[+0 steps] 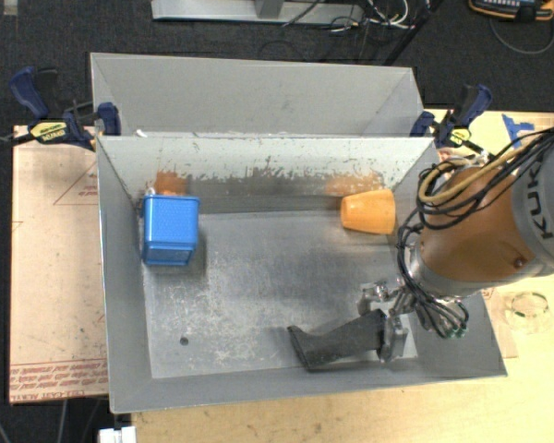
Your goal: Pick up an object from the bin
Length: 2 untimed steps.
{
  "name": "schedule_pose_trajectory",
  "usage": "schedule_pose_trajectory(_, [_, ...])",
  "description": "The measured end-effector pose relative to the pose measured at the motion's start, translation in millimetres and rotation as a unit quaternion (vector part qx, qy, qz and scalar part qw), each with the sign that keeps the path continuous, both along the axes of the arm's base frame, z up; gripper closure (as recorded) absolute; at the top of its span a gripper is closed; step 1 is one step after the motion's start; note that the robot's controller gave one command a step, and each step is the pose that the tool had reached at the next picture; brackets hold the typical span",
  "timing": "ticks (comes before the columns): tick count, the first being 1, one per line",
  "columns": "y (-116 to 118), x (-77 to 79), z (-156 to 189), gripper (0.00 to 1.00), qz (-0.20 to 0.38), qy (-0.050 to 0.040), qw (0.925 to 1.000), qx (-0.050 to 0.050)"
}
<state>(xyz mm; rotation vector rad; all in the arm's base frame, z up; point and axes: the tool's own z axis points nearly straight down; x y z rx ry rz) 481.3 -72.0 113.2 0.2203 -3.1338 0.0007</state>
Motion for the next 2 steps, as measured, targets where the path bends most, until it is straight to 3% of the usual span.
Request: schedule_pose_trajectory(2, [-3.5, 0.8, 116.5, 1.00, 0.021, 0.0003, 0.9998, 0.000])
